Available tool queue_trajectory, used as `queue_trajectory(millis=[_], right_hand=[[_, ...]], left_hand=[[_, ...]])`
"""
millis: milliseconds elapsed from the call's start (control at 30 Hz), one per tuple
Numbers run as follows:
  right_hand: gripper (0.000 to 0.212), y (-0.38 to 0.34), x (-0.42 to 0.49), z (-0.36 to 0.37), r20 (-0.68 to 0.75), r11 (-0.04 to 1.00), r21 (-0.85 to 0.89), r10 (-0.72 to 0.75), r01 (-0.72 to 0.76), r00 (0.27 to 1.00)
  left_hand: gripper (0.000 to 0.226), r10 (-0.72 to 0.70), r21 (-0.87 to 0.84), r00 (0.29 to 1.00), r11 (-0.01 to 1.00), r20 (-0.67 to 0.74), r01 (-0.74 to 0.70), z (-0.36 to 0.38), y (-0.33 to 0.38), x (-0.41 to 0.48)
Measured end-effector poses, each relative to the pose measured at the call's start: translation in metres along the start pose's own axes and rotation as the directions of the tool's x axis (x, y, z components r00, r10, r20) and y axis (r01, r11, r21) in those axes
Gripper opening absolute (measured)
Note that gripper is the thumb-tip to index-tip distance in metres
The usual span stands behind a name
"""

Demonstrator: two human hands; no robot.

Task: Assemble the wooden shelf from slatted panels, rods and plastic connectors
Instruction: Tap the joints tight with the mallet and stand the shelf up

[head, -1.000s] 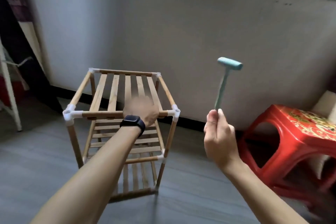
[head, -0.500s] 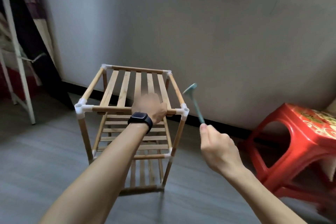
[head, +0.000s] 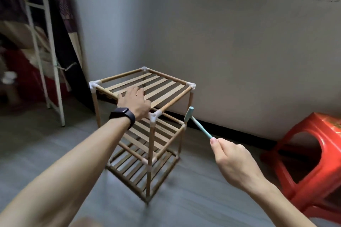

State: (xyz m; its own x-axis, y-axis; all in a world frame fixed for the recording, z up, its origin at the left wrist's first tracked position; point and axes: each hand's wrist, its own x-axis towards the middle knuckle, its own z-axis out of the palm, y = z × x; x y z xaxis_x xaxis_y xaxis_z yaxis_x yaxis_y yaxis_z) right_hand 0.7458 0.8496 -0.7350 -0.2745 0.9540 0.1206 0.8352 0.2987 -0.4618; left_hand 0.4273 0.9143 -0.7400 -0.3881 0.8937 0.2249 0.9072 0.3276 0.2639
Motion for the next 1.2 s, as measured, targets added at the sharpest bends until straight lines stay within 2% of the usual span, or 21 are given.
queue_trajectory(millis=[100,167,267,333,400,433,467,500,533,567,600,700,733,800,833,867,933,967,1067,1100,1200], right_hand=[[0.048,-0.019,0.004,0.006,0.058,0.999,-0.011,-0.048,0.049,0.997],[0.047,-0.030,0.012,0.009,0.103,0.994,-0.048,-0.095,0.100,0.990],[0.048,-0.049,0.030,-0.006,0.096,0.983,-0.071,-0.163,0.171,0.982],[0.048,-0.060,0.039,-0.019,-0.098,0.967,0.090,-0.231,0.240,0.968],[0.044,-0.067,0.036,-0.016,-0.424,0.854,0.353,-0.218,0.383,0.879],[0.041,-0.068,0.034,-0.008,-0.492,0.823,0.393,-0.188,0.410,0.850],[0.038,-0.069,0.033,0.001,-0.470,0.821,0.408,-0.185,0.398,0.863],[0.038,-0.068,0.034,0.013,-0.327,0.866,0.390,-0.186,0.312,0.926],[0.039,-0.064,0.033,0.023,-0.091,0.930,0.310,-0.178,0.198,0.980],[0.040,-0.060,0.034,0.028,0.059,0.967,0.233,-0.120,0.103,0.991],[0.043,-0.057,0.037,0.030,0.093,0.976,0.202,-0.100,0.079,0.991],[0.045,-0.060,0.032,0.029,-0.300,0.871,0.405,-0.161,0.279,0.940],[0.044,-0.063,0.032,0.029,-0.316,0.846,0.430,-0.186,0.315,0.930],[0.046,-0.068,0.033,0.033,0.001,0.932,0.304,-0.207,0.197,0.978],[0.046,-0.069,0.032,0.035,0.059,0.956,0.259,-0.161,0.141,0.985],[0.046,-0.068,0.034,0.036,0.019,0.950,0.276,-0.157,0.146,0.987],[0.045,-0.070,0.030,0.035,-0.276,0.868,0.401,-0.192,0.294,0.942],[0.044,-0.070,0.029,0.037,-0.295,0.871,0.384,-0.199,0.307,0.934],[0.043,-0.062,0.031,0.053,0.095,0.991,0.125,-0.054,0.042,0.994],[0.044,-0.058,0.029,0.054,0.091,0.997,0.078,-0.032,0.024,0.995],[0.047,-0.056,0.024,0.041,-0.056,0.972,0.219,-0.072,0.082,0.996]], left_hand=[[0.046,-0.063,-0.198,0.996,0.977,0.066,0.075,0.019,0.008,-0.012],[0.047,-0.095,-0.326,0.995,0.941,0.011,0.093,0.031,0.010,-0.021],[0.049,-0.087,-0.364,0.996,0.929,-0.022,0.073,0.032,0.008,-0.021],[0.051,-0.077,-0.363,0.997,0.929,-0.016,0.066,0.033,0.006,-0.020],[0.053,-0.088,-0.378,0.996,0.923,-0.018,0.075,0.034,0.005,-0.020],[0.054,-0.094,-0.387,0.995,0.919,-0.025,0.077,0.035,0.005,-0.020],[0.055,-0.098,-0.394,0.995,0.916,-0.033,0.077,0.034,0.006,-0.021],[0.056,-0.100,-0.404,0.994,0.912,-0.035,0.077,0.034,0.006,-0.022],[0.056,-0.098,-0.412,0.995,0.908,-0.035,0.075,0.033,0.006,-0.023],[0.056,-0.095,-0.417,0.995,0.906,-0.035,0.072,0.033,0.006,-0.023],[0.056,-0.093,-0.420,0.995,0.905,-0.036,0.069,0.034,0.006,-0.023],[0.056,-0.093,-0.424,0.994,0.903,-0.051,0.063,0.036,0.004,-0.021],[0.056,-0.093,-0.425,0.994,0.903,-0.053,0.062,0.036,0.003,-0.020],[0.055,-0.088,-0.423,0.995,0.904,-0.050,0.059,0.037,0.004,-0.020],[0.055,-0.086,-0.423,0.995,0.905,-0.053,0.056,0.038,0.004,-0.020],[0.053,-0.078,-0.423,0.996,0.905,-0.053,0.048,0.039,0.004,-0.020],[0.048,-0.067,-0.429,0.996,0.903,-0.060,0.035,0.039,0.001,-0.018],[0.046,-0.061,-0.427,0.997,0.904,-0.053,0.033,0.037,0.000,-0.018],[0.044,-0.031,-0.411,0.999,0.911,-0.028,0.017,0.035,0.000,-0.021],[0.043,-0.006,-0.407,1.000,0.913,-0.009,0.002,0.033,-0.001,-0.022],[0.042,0.103,-0.321,0.992,0.944,0.078,-0.073,0.032,-0.018,-0.016]])
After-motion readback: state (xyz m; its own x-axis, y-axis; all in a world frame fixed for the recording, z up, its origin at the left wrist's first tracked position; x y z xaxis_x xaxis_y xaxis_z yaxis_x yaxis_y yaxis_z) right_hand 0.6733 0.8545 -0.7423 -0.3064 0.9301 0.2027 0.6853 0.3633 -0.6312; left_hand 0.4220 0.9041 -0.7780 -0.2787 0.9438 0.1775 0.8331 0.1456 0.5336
